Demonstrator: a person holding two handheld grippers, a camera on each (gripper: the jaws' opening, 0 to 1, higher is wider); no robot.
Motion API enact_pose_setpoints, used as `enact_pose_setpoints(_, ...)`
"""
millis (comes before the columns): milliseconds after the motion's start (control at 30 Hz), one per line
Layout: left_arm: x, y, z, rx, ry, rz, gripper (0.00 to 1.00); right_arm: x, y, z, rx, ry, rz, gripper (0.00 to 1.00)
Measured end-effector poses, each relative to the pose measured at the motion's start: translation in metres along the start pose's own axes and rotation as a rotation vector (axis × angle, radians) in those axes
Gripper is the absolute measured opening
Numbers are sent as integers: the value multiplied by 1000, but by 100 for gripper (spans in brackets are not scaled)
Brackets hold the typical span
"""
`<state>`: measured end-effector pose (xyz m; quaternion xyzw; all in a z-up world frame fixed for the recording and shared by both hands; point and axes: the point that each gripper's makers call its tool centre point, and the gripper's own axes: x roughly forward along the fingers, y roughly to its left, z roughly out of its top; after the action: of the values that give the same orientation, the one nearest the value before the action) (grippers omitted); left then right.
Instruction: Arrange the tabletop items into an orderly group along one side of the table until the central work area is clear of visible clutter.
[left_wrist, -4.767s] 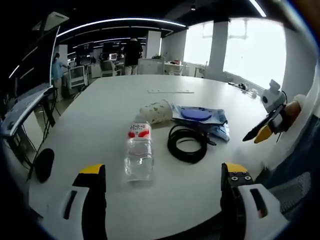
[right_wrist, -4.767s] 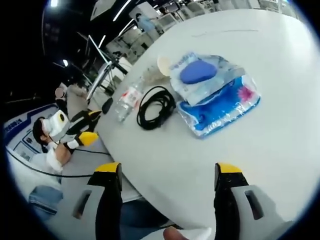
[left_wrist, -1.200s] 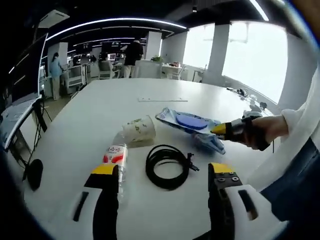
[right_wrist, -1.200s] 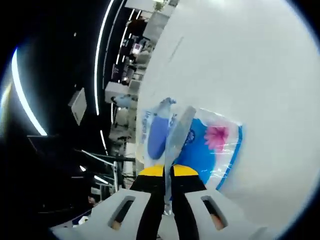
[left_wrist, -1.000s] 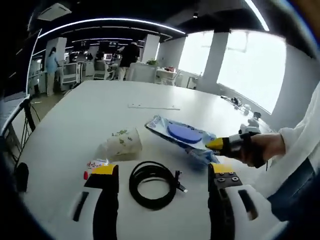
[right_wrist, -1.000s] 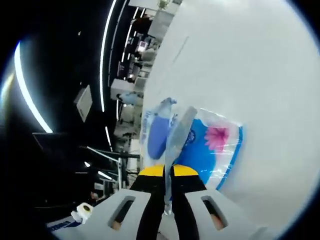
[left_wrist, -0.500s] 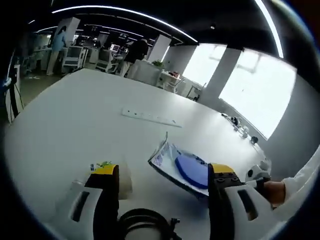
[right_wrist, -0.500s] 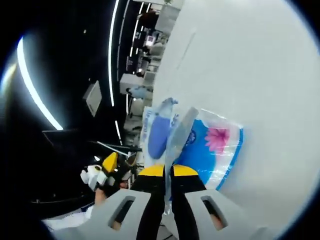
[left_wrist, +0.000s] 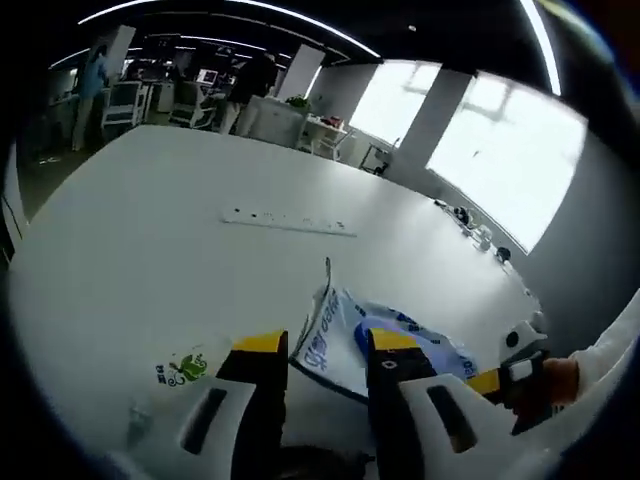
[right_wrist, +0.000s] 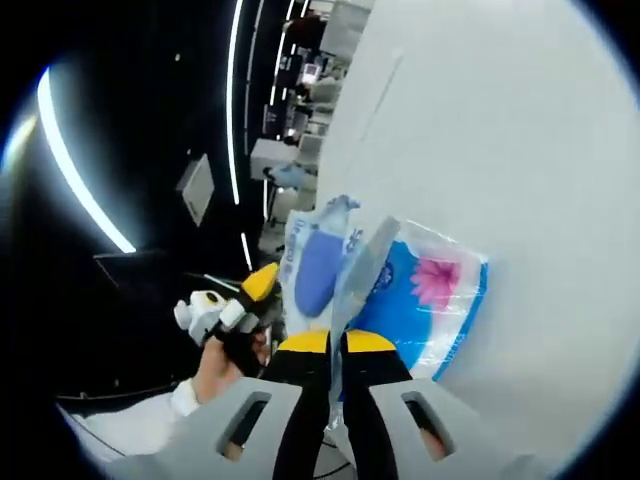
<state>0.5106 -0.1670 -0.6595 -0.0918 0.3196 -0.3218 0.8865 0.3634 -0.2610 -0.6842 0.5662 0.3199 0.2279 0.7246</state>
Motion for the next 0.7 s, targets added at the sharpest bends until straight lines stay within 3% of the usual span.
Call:
enact_pose_setpoints(67, -3, 5, 2, 34, -11, 27, 4, -2, -4, -2, -2, 5, -13, 0)
enact_pose_setpoints(167, -4, 1, 3, 28, -8, 2, 1, -3, -4, -5, 5, 8, -16, 0)
enact_pose_setpoints(433, -12, -6, -8, 67, 24, 15, 0, -5, -22, -14, -52, 25, -102, 1)
enact_pose_setpoints(500, -15, -9, -9, 74, 22, 10, 0, 11, -35, 12, -53, 25, -113, 2)
enact_pose_setpoints(700, -22, -10, -7, 53, 5, 10, 0, 11, -35, 19, -88, 7, -122, 7)
